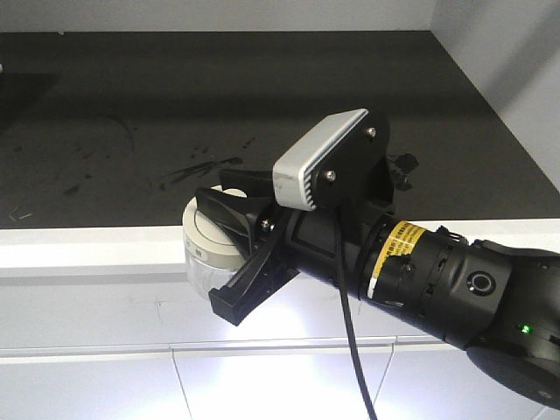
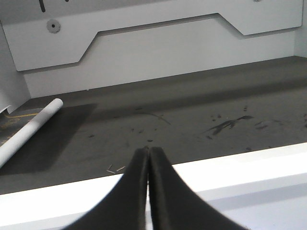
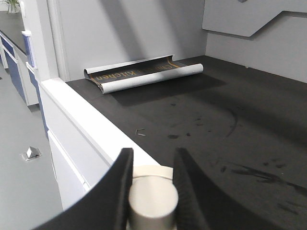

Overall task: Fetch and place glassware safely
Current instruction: 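Hold the jar in the right gripper while the base turns away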

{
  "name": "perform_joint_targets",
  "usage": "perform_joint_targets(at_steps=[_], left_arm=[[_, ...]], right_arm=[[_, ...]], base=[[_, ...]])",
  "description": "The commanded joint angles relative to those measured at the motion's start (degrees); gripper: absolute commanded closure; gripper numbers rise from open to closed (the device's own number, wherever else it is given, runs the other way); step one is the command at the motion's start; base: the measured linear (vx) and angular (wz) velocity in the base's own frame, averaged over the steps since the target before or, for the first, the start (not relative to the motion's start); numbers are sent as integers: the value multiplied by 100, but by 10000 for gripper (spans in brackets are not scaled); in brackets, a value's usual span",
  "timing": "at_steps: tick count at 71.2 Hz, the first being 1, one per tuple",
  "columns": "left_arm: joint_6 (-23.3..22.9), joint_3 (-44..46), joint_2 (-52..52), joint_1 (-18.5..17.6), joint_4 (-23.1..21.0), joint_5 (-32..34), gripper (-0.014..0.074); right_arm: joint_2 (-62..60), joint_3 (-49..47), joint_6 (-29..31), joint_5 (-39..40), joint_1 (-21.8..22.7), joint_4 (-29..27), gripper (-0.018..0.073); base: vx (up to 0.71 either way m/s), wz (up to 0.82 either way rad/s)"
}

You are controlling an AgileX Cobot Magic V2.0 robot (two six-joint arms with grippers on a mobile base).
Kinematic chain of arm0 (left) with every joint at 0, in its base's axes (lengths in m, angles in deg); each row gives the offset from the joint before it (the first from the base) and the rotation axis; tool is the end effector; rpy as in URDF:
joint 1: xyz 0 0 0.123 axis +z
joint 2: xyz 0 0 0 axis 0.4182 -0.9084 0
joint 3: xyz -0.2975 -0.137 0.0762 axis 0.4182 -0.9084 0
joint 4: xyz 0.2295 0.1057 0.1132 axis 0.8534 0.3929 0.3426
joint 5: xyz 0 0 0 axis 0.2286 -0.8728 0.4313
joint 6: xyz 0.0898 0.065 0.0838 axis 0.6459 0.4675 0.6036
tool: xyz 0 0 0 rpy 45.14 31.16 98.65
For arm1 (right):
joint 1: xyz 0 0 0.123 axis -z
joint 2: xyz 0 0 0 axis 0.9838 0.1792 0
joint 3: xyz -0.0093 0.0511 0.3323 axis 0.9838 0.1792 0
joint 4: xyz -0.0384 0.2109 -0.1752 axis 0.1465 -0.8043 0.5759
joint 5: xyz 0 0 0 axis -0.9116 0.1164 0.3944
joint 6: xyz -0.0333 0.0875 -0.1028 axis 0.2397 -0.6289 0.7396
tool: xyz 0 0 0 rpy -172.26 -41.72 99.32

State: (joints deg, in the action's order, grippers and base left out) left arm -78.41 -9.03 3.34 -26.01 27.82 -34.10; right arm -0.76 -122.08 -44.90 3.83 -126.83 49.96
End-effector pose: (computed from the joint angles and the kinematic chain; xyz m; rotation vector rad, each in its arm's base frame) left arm 0.0702 -0.0012 0.2673 0.0757 1.5705 0.0436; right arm 0.2227 0.2637 0.3585 -0.7925 1.4987 0.6846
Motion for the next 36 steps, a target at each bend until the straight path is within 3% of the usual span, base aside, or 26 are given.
perform_joint_targets(at_steps=[1, 36], left_arm=[[-53, 137, -57, -20, -49, 431, 603], [-53, 137, -57, -20, -49, 431, 603]], right_arm=[[-198, -184, 18, 565, 8, -52, 563], [-198, -184, 18, 570, 7, -52, 563]], base=[[0, 0], [-1, 6]])
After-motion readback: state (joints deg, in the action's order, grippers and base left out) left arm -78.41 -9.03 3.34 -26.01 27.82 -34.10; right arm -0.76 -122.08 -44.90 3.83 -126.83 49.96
